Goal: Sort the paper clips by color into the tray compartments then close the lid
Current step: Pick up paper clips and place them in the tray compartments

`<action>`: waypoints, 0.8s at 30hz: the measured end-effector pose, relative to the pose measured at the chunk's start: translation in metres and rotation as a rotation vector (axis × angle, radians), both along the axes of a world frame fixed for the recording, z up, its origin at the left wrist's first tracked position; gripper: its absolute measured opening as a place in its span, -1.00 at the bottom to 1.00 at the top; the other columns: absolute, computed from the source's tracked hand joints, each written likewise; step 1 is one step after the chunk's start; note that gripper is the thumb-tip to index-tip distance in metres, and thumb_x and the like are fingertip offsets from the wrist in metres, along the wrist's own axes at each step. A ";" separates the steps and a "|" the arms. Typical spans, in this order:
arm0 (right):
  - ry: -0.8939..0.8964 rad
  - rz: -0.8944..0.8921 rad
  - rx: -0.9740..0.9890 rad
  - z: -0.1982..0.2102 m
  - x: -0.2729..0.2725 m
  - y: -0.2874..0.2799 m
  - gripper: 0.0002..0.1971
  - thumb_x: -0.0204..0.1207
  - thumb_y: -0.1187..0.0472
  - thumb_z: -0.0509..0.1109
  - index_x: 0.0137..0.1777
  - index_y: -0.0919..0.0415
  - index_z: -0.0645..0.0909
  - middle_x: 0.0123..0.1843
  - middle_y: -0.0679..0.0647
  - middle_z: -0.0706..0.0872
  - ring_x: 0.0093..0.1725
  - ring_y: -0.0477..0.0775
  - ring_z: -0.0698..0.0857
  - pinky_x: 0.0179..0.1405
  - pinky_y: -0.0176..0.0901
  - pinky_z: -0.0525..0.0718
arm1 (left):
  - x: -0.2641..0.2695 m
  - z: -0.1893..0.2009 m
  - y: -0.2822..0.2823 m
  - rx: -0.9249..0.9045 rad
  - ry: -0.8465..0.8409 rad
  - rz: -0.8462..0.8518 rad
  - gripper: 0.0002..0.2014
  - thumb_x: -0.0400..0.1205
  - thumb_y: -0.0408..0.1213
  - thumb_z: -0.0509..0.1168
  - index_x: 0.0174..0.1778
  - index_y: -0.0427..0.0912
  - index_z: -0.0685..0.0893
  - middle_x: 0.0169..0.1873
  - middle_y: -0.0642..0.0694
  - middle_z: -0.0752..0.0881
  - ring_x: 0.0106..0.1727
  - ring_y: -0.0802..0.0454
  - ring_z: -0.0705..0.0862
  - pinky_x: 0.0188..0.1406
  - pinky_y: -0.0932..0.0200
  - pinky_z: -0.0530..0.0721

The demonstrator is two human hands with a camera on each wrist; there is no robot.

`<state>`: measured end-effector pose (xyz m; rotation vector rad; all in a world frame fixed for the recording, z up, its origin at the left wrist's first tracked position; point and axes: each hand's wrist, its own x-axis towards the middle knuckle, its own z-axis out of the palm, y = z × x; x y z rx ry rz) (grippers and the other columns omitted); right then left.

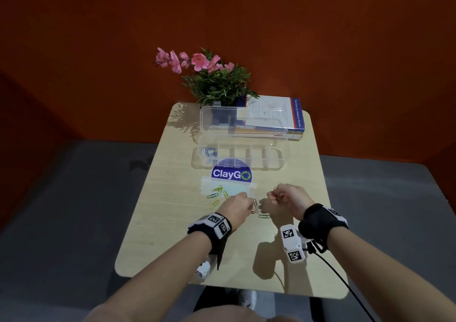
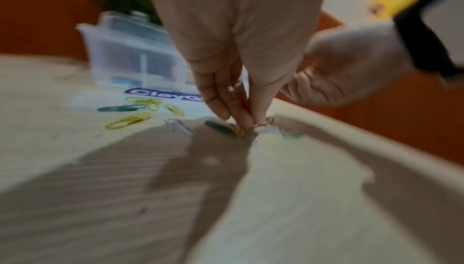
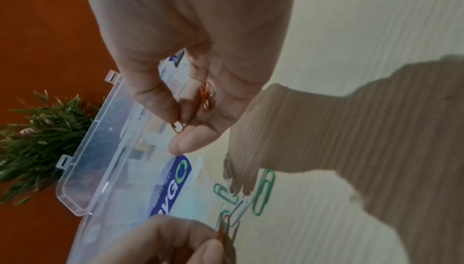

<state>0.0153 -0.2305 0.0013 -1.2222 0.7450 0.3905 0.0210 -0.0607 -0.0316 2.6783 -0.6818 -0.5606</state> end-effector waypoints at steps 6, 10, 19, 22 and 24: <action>-0.001 0.041 -0.034 0.001 0.015 0.008 -0.83 0.47 0.57 0.20 -0.24 0.33 0.44 -0.30 0.36 0.61 -0.43 0.16 0.55 -0.54 -0.22 0.64 | 0.039 0.031 0.028 -0.502 0.216 0.642 -0.91 0.59 -0.38 0.38 -0.22 -0.28 0.72 -0.39 -0.18 0.69 -0.38 -0.05 0.60 -0.29 0.13 0.61; 0.012 0.006 0.045 0.006 0.017 0.019 -0.79 0.51 0.59 0.06 -0.09 0.46 0.52 -0.53 0.31 0.68 -0.41 0.17 0.47 -0.64 -0.24 0.58 | 0.098 0.053 0.040 -0.603 0.211 0.838 -0.72 0.58 -0.42 0.39 -0.44 -0.12 0.60 -0.53 -0.02 0.66 -0.56 0.18 0.62 -0.50 0.35 0.69; -0.009 0.092 0.069 0.028 0.046 0.037 -0.78 0.59 0.50 0.05 -0.16 0.42 0.52 -0.27 0.24 0.53 -0.31 0.14 0.56 -0.50 -0.23 0.73 | 0.164 0.033 0.038 -0.505 0.372 0.883 -0.83 0.46 -0.59 0.25 -0.33 -0.27 0.67 -0.44 -0.20 0.66 -0.32 -0.08 0.64 -0.22 0.05 0.64; -0.026 0.102 0.079 0.033 0.069 0.041 -0.83 0.62 0.48 0.07 -0.02 0.46 0.51 -0.23 0.25 0.56 -0.24 0.16 0.61 -0.23 -0.12 0.76 | 0.172 0.027 0.040 -0.557 0.425 0.922 -0.78 0.54 -0.54 0.21 -0.40 -0.33 0.66 -0.71 -0.12 0.57 -0.44 -0.12 0.54 -0.32 0.07 0.51; -0.040 0.112 0.106 0.038 0.084 0.046 -0.84 0.61 0.51 0.07 0.03 0.49 0.49 -0.21 0.26 0.56 -0.21 0.18 0.61 -0.04 -0.03 0.71 | 0.166 0.037 0.040 -0.680 0.470 0.948 -0.75 0.64 -0.53 0.13 -0.29 -0.29 0.63 -0.60 -0.15 0.57 -0.51 -0.07 0.48 -0.49 0.21 0.50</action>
